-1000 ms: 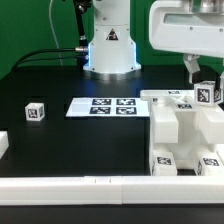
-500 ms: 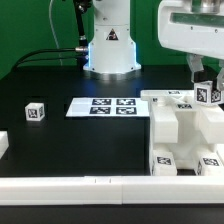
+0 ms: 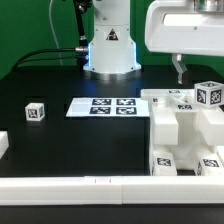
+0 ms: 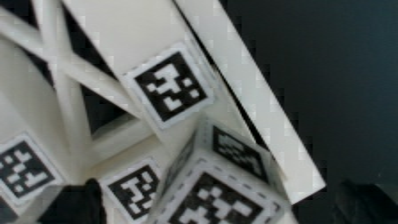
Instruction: Assemble chair
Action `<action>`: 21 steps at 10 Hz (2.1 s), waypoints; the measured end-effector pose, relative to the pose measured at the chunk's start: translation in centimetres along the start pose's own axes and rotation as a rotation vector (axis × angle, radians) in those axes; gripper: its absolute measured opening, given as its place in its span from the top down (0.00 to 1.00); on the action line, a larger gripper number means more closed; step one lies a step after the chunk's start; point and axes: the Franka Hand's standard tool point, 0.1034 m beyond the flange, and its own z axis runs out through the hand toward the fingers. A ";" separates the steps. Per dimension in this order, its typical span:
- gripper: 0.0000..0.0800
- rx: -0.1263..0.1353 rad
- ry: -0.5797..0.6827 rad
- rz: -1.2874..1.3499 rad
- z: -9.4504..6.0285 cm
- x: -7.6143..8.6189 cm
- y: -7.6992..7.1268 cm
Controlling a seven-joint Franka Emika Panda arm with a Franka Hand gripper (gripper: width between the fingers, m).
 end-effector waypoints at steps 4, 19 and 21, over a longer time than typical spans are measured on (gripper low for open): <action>0.19 -0.005 0.006 -0.263 0.5 -0.2 0.5; 0.65 -0.022 0.018 0.255 0.7 1.1 0.6; 0.65 -0.016 0.012 0.529 0.7 1.2 0.7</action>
Offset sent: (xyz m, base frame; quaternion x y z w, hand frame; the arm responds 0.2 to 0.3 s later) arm 0.0000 0.0000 0.0000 0.0000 0.0000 -0.1938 0.9810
